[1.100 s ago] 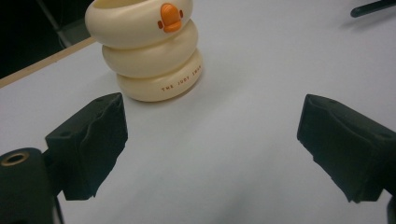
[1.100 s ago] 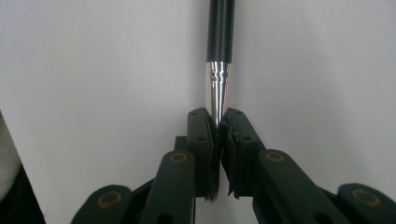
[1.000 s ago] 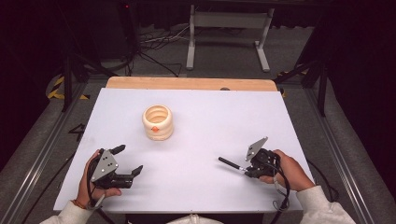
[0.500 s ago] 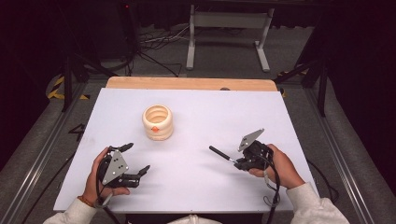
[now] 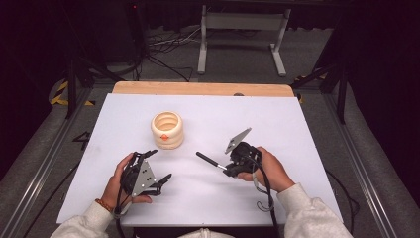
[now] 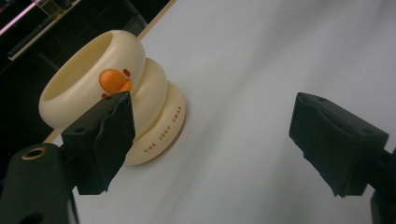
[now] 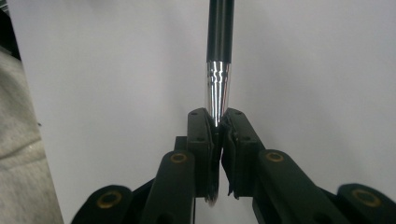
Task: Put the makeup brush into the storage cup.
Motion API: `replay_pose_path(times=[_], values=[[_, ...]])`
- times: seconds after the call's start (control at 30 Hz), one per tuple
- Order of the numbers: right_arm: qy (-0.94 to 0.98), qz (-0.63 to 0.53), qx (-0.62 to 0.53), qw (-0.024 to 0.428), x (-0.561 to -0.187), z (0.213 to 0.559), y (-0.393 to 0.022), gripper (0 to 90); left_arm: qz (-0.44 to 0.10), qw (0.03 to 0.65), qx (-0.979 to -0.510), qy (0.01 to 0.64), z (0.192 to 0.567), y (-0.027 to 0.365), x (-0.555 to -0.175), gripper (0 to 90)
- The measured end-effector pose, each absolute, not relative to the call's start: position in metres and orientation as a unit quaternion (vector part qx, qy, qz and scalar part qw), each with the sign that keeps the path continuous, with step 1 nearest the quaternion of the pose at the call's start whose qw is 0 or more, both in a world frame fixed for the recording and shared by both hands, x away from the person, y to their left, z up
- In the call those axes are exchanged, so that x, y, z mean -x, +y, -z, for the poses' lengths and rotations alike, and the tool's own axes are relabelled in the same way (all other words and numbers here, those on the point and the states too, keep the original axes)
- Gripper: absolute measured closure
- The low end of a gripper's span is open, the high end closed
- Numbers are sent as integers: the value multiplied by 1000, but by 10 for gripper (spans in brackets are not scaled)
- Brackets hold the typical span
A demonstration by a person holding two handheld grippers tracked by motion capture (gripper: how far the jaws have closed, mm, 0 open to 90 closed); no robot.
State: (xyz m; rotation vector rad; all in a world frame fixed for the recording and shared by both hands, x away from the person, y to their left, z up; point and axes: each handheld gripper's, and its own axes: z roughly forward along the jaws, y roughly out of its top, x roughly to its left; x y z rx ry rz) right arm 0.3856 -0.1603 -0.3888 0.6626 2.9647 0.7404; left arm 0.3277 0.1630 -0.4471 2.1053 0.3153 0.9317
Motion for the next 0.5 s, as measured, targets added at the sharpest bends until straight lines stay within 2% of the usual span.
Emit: replay_pose_path(times=[0.5], values=[[961,-225,-161,-13,-389,384,-87,821,-397,376,-830,111,448,160,-330,79]])
